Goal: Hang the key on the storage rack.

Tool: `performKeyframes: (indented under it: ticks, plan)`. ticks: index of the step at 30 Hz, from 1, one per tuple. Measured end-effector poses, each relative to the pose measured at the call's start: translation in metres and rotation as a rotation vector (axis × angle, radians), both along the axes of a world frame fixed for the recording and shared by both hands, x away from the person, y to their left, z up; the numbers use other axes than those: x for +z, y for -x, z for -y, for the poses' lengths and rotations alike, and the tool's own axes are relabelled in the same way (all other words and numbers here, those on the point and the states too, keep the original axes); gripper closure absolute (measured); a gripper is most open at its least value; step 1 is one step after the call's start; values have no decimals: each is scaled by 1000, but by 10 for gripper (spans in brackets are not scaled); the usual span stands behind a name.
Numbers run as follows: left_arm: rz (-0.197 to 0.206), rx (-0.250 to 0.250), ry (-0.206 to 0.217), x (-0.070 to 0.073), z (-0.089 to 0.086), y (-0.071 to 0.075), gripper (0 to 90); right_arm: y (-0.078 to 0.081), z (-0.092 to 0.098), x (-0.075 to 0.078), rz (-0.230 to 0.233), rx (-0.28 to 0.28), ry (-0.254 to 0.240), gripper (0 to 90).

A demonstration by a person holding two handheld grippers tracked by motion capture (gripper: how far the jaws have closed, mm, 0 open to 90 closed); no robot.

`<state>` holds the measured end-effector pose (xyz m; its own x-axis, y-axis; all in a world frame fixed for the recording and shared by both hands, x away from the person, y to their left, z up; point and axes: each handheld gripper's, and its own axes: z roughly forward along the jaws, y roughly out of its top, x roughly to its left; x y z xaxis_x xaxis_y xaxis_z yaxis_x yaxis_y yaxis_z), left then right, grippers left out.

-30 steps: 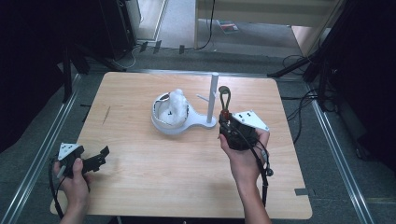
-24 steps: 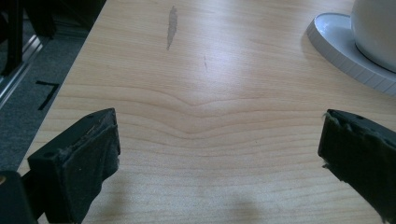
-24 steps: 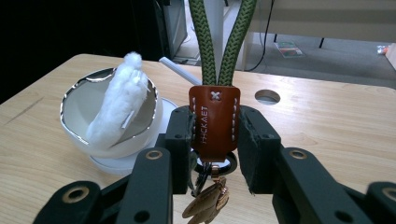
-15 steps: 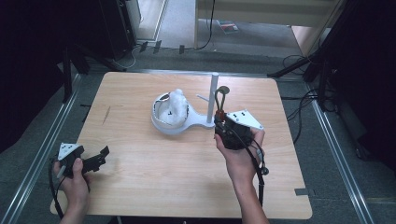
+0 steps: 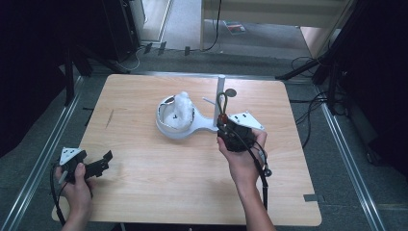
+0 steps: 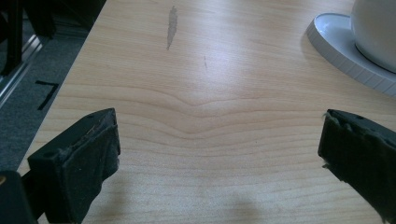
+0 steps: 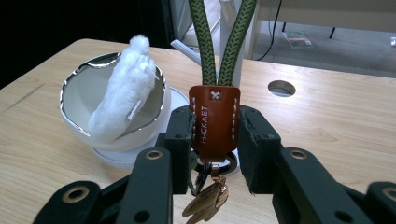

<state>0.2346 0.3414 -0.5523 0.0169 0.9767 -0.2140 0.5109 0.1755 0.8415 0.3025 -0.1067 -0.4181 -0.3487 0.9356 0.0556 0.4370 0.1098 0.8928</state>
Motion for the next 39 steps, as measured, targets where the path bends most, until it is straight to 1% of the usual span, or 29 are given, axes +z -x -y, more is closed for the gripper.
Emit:
performKeyframes:
  ticks: [12,24,28,33,39]
  plan:
    - [-2,-1,0,0,0,0,0,-13,-5,-11,-27,-9,14,683]
    - [-6,1,1,0,0,0,0,-25,-6,-22,-40,-30,34,683]
    - [-7,-1,0,0,0,-1,0,-30,-6,-26,-37,-36,43,681]
    - [-11,-2,-3,0,0,-1,0,-35,-8,-30,-41,-38,35,680]
    - [-10,-1,-2,0,0,-1,0,-41,-10,-33,-40,-26,40,663]
